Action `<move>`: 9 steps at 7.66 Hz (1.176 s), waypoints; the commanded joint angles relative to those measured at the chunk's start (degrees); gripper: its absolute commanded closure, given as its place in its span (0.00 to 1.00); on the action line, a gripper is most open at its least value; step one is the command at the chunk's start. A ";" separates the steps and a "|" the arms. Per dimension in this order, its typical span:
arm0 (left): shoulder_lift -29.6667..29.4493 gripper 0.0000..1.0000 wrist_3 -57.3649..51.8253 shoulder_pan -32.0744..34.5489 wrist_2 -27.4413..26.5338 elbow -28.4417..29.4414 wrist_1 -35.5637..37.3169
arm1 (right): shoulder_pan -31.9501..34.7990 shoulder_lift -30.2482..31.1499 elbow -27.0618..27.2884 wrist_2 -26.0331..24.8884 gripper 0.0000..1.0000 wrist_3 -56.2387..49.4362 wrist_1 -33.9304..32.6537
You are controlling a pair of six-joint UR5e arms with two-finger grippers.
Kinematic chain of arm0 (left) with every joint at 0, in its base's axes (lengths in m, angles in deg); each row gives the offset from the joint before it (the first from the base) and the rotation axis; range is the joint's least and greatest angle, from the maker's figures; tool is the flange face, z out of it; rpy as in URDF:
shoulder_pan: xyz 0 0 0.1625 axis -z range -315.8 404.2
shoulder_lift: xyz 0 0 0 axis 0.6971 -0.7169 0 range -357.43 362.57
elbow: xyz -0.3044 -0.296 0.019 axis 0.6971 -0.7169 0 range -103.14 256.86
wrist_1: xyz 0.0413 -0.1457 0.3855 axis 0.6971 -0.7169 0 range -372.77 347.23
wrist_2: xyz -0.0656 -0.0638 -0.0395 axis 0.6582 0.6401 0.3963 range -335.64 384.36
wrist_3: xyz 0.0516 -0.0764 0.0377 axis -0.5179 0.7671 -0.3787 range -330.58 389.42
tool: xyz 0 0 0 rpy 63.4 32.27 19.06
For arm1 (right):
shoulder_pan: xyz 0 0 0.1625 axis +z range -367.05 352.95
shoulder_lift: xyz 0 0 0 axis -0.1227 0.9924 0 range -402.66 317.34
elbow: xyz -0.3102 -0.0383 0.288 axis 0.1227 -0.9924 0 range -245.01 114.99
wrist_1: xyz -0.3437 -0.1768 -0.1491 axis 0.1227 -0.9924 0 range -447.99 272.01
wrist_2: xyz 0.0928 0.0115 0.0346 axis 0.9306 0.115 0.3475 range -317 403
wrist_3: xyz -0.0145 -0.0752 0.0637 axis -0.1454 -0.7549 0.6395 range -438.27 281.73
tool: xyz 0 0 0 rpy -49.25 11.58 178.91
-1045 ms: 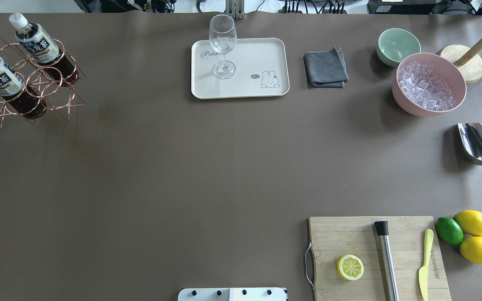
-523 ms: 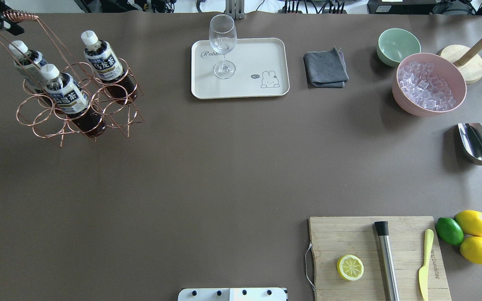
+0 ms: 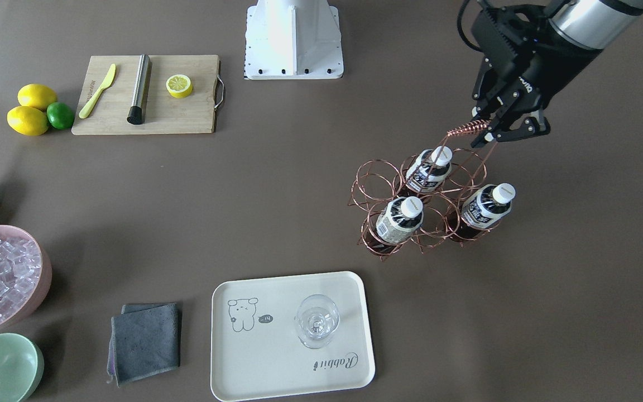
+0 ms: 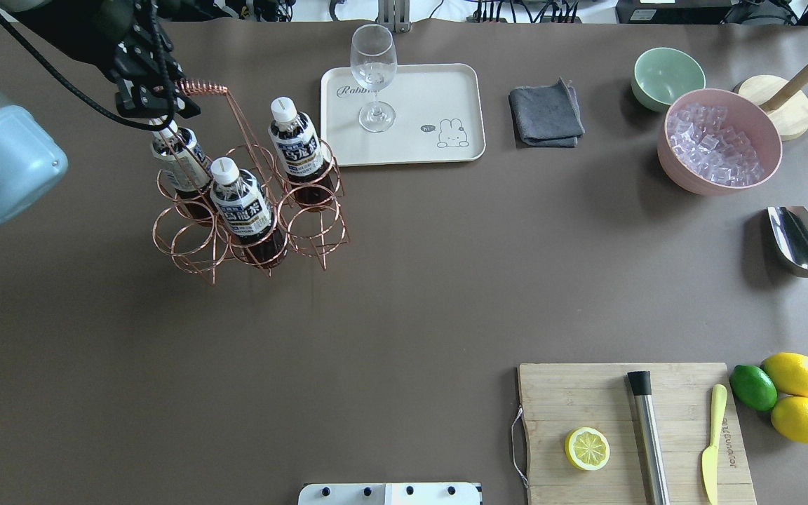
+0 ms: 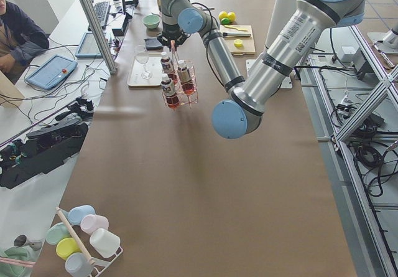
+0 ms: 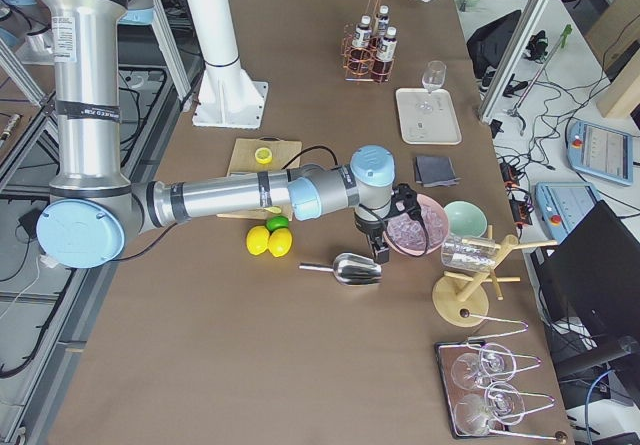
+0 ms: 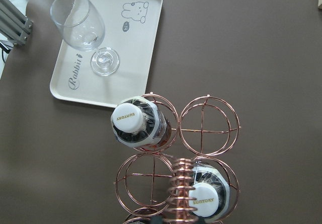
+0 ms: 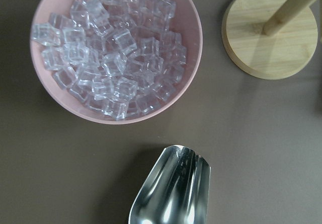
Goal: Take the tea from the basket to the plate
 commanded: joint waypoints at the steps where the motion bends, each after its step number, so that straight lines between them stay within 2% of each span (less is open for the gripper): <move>1: -5.96 1.00 7.16 -8.95 -4.30 -0.12 0.00 | -1.90 0.47 5.08 6.76 0.00 0.30 6.04; 2: -7.28 1.00 7.45 -11.33 -4.31 -0.12 0.08 | -4.87 0.39 5.26 9.15 0.00 1.51 11.53; 3: -8.43 1.00 8.24 -13.62 -4.92 -0.21 0.08 | -8.99 -0.48 5.52 8.30 0.00 7.09 17.59; 4: -9.83 1.00 11.47 -16.08 -6.66 -0.12 0.17 | -13.21 -2.23 5.53 3.42 0.00 16.11 26.35; 5: -11.67 1.00 12.46 -18.01 -8.42 0.06 2.00 | -17.68 -2.86 5.27 0.94 0.00 18.55 32.01; 7: -16.07 1.00 12.47 -20.75 -10.89 0.41 7.01 | -20.71 -5.41 5.26 -1.37 0.00 19.19 39.59; 9: -16.09 1.00 12.55 -21.37 -10.99 0.50 7.12 | -20.89 -5.68 4.74 -1.72 0.00 19.19 46.80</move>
